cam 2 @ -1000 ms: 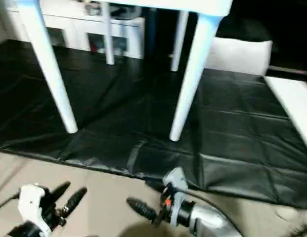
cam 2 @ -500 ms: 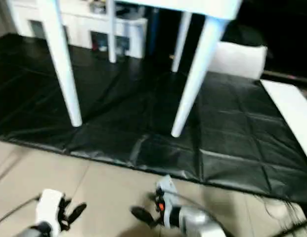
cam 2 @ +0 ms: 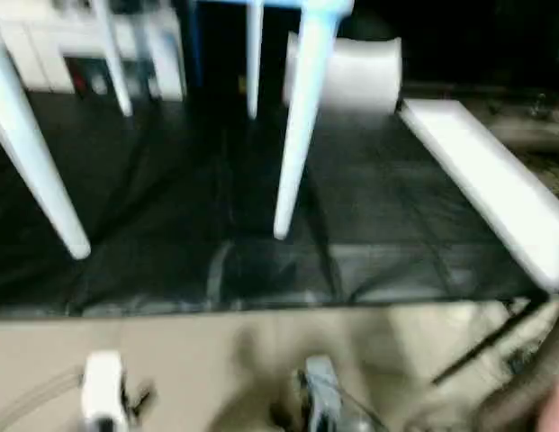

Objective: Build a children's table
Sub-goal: Flip table

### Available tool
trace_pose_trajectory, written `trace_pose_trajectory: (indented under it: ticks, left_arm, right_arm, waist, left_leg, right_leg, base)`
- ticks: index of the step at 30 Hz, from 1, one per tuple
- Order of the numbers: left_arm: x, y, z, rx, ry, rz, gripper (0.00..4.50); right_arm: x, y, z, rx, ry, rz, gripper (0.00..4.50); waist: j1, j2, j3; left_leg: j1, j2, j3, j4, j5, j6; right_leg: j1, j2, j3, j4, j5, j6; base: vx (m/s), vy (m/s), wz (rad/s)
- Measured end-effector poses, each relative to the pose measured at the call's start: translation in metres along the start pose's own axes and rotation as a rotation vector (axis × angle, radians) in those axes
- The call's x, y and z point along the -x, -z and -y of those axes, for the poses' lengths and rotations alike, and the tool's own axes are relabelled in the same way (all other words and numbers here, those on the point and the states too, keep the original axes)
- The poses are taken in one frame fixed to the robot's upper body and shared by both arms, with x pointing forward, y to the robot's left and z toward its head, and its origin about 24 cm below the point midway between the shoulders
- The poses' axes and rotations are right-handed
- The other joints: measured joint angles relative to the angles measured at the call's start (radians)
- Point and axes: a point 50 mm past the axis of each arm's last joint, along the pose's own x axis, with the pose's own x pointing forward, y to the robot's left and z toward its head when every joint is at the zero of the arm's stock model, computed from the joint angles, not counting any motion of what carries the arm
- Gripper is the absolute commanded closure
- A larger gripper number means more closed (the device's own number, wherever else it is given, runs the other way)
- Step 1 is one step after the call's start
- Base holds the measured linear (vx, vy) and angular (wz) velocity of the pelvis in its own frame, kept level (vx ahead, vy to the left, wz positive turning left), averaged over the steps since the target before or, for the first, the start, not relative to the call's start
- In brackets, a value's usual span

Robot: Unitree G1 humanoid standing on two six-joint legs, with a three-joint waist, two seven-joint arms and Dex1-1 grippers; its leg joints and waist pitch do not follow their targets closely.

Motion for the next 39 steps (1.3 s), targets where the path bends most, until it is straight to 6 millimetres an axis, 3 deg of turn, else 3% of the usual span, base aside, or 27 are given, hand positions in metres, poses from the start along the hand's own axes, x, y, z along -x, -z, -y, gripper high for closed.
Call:
trace_pose_trajectory:
  ticks: [1, 2, 4, 6, 9, 11, 13, 16, 21, 26, 39]
  left_arm:
    - [0.000, 0.004, -0.003, 0.003, -0.024, -0.021, 1.57]
    - [0.000, 0.005, -0.004, 0.003, -0.037, -0.030, 1.57]
    - [-0.002, 0.004, -0.001, 0.000, -0.044, -0.028, 1.57]
    - [-0.004, 0.005, 0.007, 0.004, -0.033, -0.028, 1.57]
    - [-0.003, 0.008, 0.006, 0.001, -0.038, -0.029, 1.57]
    - [-0.003, 0.009, 0.006, -0.002, -0.040, -0.040, 1.57]
    - [-0.004, 0.011, 0.007, -0.013, -0.051, -0.062, 1.57]
    - [-0.004, 0.012, 0.008, -0.038, -0.053, -0.077, 1.57]
    - [-0.005, 0.011, 0.009, -0.051, -0.050, -0.079, 1.57]
    - [-0.006, 0.009, 0.010, -0.052, -0.047, -0.074, 1.57]
    - [-0.006, 0.009, 0.010, -0.052, -0.047, -0.074, 1.57]
  right_arm:
    - [-0.003, -0.005, -0.004, 0.007, -0.012, 0.014, 0.00]
    - [-0.003, -0.008, -0.005, 0.016, -0.014, 0.028, 0.00]
    - [-0.002, -0.013, 0.000, 0.034, 0.004, 0.037, 0.00]
    - [-0.002, -0.008, 0.003, 0.029, 0.023, 0.013, 0.00]
    - [-0.002, 0.001, 0.006, -0.002, 0.063, -0.031, 0.00]
    - [-0.001, 0.008, 0.009, -0.014, 0.115, -0.075, 0.00]
    - [0.001, 0.014, 0.014, -0.026, 0.168, -0.108, 0.00]
    - [0.005, 0.021, 0.022, -0.025, 0.221, -0.141, 0.00]
    - [0.006, 0.025, 0.023, -0.017, 0.233, -0.167, 0.00]
    - [0.005, 0.022, 0.023, -0.014, 0.233, -0.163, 0.00]
    - [0.005, 0.022, 0.023, -0.014, 0.233, -0.163, 0.00]
  waist:
    - [0.000, -0.001, -0.001]
    - [0.003, -0.010, -0.008]
    - [0.013, -0.017, -0.011]
    - [0.025, -0.021, -0.009]
    - [0.026, -0.022, -0.004]
    - [0.026, -0.017, 0.001]
    - [0.026, -0.009, 0.012]
    - [0.027, -0.003, 0.016]
    - [0.027, -0.003, 0.016]
    - [0.028, -0.003, 0.016]
    - [0.027, -0.002, 0.016]
  left_leg:
    - [-0.005, 0.009, -0.007, 0.001, 0.002, 0.001]
    - [-0.010, 0.010, -0.007, 0.002, 0.001, 0.003]
    - [-0.034, 0.004, -0.015, 0.007, 0.001, 0.025]
    - [-0.033, 0.005, -0.015, 0.001, 0.004, 0.020]
    - [-0.030, 0.013, -0.014, -0.003, 0.016, -0.001]
    - [-0.025, 0.016, -0.011, -0.003, 0.021, -0.009]
    - [-0.012, 0.017, -0.010, -0.006, 0.021, -0.022]
    - [-0.006, 0.017, -0.010, -0.013, 0.024, -0.026]
    - [-0.006, 0.018, -0.009, -0.018, 0.031, -0.027]
    - [-0.013, 0.019, -0.007, -0.021, 0.037, -0.022]
    - [-0.013, 0.019, -0.006, -0.021, 0.035, -0.025]
  right_leg:
    - [-0.003, 0.010, 0.001, 0.003, -0.004, -0.024]
    - [-0.002, 0.013, 0.002, 0.001, -0.012, -0.026]
    - [-0.004, 0.010, 0.015, -0.001, -0.023, 0.030]
    - [-0.007, 0.011, 0.015, 0.001, -0.022, 0.036]
    - [-0.007, 0.017, 0.015, 0.001, -0.016, 0.037]
    - [-0.003, 0.018, 0.016, 0.001, -0.012, 0.035]
    - [0.009, 0.019, 0.017, -0.003, -0.007, 0.034]
    - [0.016, 0.021, 0.018, -0.016, 0.002, 0.038]
    - [0.015, 0.022, 0.018, -0.016, 0.005, 0.036]
    - [0.007, 0.022, 0.018, -0.016, 0.005, 0.036]
    - [0.007, 0.022, 0.018, -0.016, 0.005, 0.036]
  base:
    - [0.060, -0.087, 0.13]
    - [0.060, -0.087, 0.13]
    - [0.010, -0.075, 0.10]
    - [-0.006, -0.031, 0.05]
    - [-0.057, -0.036, -0.02]
    - [-0.071, -0.014, -0.01]
    - [-0.069, 0.000, -0.01]
    - [-0.042, 0.001, 0.00]
    - [0.000, 0.000, 0.00]
    - [0.000, 0.000, 0.00]
    - [0.000, 0.000, 0.00]
